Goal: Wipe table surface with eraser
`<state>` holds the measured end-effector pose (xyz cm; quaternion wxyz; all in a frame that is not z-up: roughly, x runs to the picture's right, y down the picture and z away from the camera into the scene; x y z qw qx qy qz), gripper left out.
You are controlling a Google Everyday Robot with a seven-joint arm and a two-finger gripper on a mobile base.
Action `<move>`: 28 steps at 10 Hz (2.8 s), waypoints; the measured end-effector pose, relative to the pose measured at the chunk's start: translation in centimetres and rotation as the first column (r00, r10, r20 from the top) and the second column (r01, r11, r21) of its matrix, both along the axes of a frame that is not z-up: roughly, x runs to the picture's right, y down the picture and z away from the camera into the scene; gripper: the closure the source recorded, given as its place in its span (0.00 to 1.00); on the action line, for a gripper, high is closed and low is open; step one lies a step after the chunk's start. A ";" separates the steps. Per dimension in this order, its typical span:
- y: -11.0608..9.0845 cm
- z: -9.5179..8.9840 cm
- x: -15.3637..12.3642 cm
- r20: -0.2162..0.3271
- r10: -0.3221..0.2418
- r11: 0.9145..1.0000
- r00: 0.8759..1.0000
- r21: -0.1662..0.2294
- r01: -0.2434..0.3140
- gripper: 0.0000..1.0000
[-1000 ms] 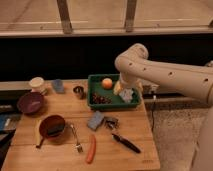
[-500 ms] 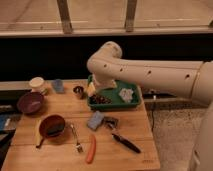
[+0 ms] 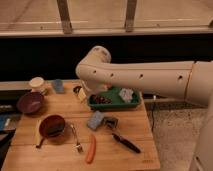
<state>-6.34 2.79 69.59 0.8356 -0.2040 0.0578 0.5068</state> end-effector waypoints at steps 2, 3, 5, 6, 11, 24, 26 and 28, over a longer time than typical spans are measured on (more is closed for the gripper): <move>0.5 -0.3 0.9 0.005 -0.021 1.000 1.000 -0.015 0.021 0.24; 1.0 -0.4 0.8 0.023 -0.042 0.999 0.999 -0.022 0.043 0.24; 1.8 -0.3 -1.0 0.073 -0.098 0.994 0.992 -0.037 0.101 0.24; 2.1 0.0 -2.7 0.103 -0.130 0.990 0.986 -0.045 0.135 0.24; 6.6 1.3 -13.6 0.287 -0.290 0.940 0.913 -0.092 0.328 0.24; 9.7 3.3 -18.0 0.390 -0.301 0.910 0.870 -0.156 0.384 0.24; 10.0 3.4 -18.2 0.399 -0.293 0.908 0.869 -0.167 0.383 0.24; 12.1 4.3 -18.6 0.422 -0.268 0.904 0.866 -0.199 0.378 0.24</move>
